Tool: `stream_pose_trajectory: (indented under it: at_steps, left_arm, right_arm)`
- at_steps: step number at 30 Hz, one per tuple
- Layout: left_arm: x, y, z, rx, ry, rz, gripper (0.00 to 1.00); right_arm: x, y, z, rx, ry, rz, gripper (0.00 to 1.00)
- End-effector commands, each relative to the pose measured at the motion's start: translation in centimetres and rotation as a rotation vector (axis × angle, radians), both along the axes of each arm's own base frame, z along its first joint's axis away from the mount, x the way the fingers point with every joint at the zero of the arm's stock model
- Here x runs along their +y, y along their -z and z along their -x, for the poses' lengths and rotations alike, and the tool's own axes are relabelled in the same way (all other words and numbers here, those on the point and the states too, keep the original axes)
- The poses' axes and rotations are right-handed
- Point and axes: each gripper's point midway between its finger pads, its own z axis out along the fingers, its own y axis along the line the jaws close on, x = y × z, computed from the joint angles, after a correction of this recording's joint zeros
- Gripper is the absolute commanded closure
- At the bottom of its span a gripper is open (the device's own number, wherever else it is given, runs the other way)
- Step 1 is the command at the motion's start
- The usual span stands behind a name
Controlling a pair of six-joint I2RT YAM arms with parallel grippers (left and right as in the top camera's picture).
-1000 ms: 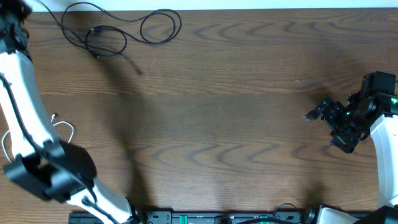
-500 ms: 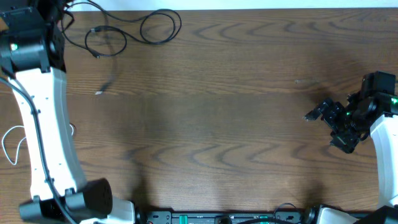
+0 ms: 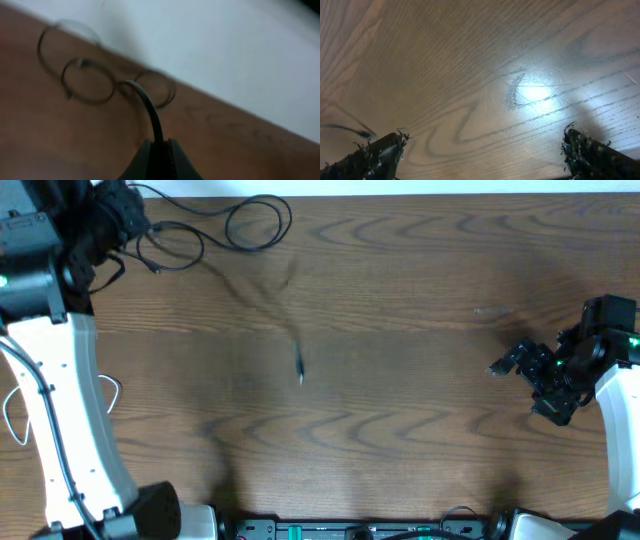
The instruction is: Untangle cables
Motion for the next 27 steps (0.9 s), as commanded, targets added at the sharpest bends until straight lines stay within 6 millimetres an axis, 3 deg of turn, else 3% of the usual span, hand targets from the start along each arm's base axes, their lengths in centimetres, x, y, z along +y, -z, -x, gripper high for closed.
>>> stream_pose_trajectory:
  at_steps: [1, 6, 10, 13, 17, 22, 27]
  left_arm:
    - [2.9, 4.5, -1.0, 0.141, -0.083, -0.011, 0.93]
    - [7.7, 10.3, -1.7, 0.308, -0.225, -0.064, 0.92]
    - [11.8, 15.7, -2.1, 0.429, -0.311, -0.006, 0.93]
    - [14.3, 18.5, -2.0, 0.48, -0.383, 0.043, 0.92]
    - [18.1, 21.2, -3.0, 0.47, -0.442, 0.055, 0.93]
    - [22.8, 23.0, -4.9, 0.379, -0.495, 0.029, 0.93]
    - [26.6, 24.7, -4.8, 0.361, -0.572, 0.004, 0.93]
  right_arm:
    - [0.2, 0.1, -0.1, -0.008, -0.022, 0.009, 0.01]
    - [0.1, 0.0, -0.3, -0.016, -0.022, 0.01, 0.01]
    - [0.1, 0.0, -0.4, -0.018, -0.022, 0.011, 0.01]
    - [0.1, 0.1, -0.3, -0.016, -0.022, 0.011, 0.01]
    - [0.1, 0.1, -0.3, -0.016, -0.022, 0.011, 0.01]
    - [0.1, 0.1, -0.3, -0.015, -0.027, 0.012, 0.01]
    - [-0.2, 0.3, 0.3, 0.014, -0.029, 0.036, 0.01]
